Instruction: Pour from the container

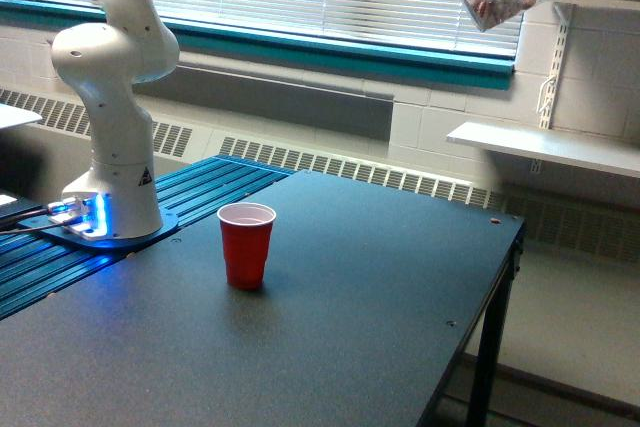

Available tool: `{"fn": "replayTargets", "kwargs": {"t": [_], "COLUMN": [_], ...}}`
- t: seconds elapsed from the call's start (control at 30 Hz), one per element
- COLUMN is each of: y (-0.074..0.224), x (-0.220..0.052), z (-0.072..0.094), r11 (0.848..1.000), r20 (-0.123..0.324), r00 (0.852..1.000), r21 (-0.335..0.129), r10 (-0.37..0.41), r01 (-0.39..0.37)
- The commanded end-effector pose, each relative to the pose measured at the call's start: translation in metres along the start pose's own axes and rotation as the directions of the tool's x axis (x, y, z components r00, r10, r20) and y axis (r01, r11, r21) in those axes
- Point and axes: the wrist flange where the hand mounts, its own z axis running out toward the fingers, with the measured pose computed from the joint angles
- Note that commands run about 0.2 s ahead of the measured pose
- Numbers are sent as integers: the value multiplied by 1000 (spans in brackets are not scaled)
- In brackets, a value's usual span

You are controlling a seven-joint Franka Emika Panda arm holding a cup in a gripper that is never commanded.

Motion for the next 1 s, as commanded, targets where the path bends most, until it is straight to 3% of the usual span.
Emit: {"fn": "replayTargets", "kwargs": {"t": [0.03,0.3,0.43,0.7,1.0], "y": [-2,1,7,28,62], "x": [-1,-3,-5,-14,-35], "z": [0,2,1,-2,-4], "r11": [1000,999,999,991,975], "r20": [2,17,14,14,11], "r00": [1000,999,1000,995,990], "r21": [-13,-15,-34,-87,-175], "r10": [-6,-32,4,102,144], "r01": [6,32,-3,-100,-140]}}
